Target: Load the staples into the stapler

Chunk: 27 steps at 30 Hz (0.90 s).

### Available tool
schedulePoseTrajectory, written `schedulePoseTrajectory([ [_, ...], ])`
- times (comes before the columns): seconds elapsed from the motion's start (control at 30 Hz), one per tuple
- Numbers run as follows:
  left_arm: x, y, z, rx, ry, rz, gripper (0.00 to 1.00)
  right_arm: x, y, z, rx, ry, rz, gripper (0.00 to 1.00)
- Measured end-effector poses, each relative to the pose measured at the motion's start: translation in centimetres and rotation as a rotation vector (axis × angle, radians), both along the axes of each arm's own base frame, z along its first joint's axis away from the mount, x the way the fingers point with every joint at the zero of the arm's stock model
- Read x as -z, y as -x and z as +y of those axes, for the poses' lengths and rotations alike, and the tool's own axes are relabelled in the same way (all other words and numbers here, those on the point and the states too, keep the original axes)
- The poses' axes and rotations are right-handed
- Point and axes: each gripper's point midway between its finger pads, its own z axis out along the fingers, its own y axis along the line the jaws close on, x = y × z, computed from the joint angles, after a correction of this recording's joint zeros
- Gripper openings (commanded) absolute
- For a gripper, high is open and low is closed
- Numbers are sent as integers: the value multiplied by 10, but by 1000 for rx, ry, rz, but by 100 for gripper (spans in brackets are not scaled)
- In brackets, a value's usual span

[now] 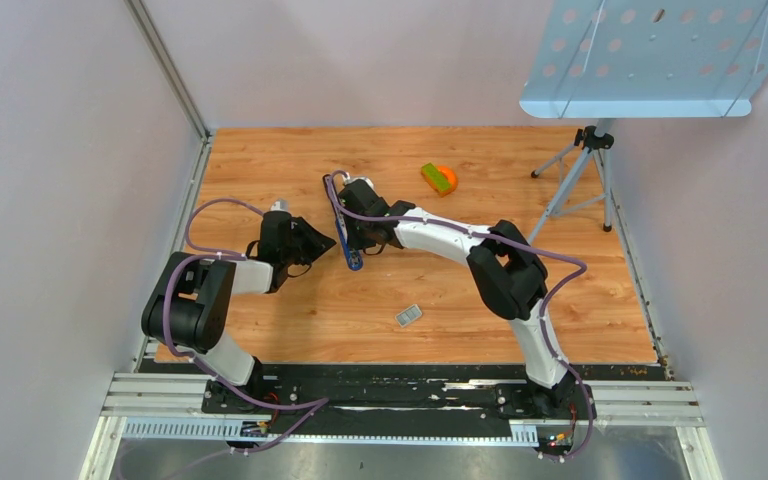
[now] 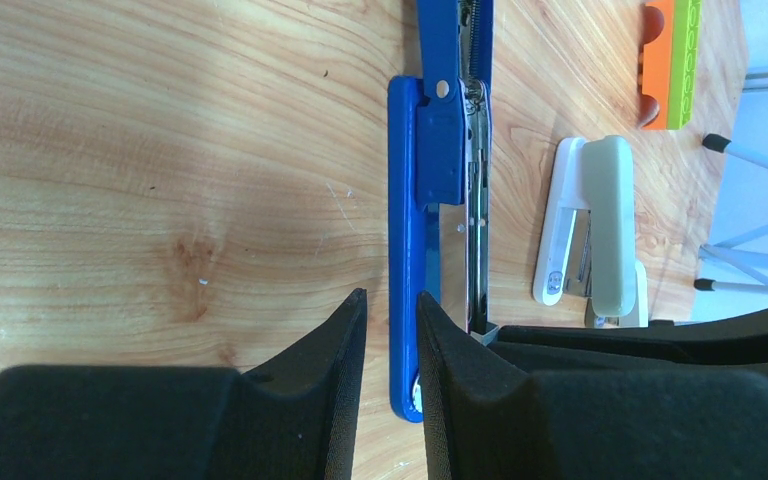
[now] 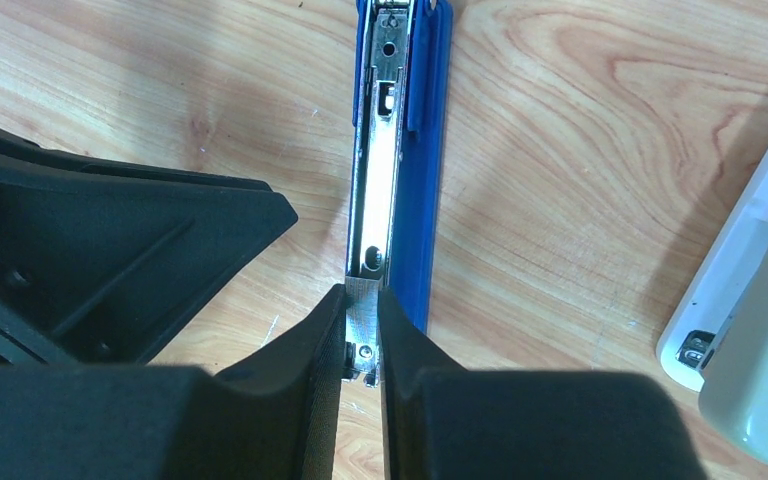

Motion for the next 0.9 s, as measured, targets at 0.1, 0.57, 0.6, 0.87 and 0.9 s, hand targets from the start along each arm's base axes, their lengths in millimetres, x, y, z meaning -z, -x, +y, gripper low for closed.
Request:
schedulePoseTrajectory([
  [0.1,0,0,0,0,0,0,27,0,1,-1,-1,2,0,21],
  [0.57,0,0,0,-1,4,3,29,1,3,-4,-9,17,3,28],
  [0.6,0,0,0,-1,4,3,29,2,3,-4,-11,18,3,28],
  [0.87,0,0,0,-4,0,12,30,2,3,-5,-24,29,-2,32],
  [0.9,0,0,0,-5,-1,13,30,2,3,-5,-25,31,-2,32],
])
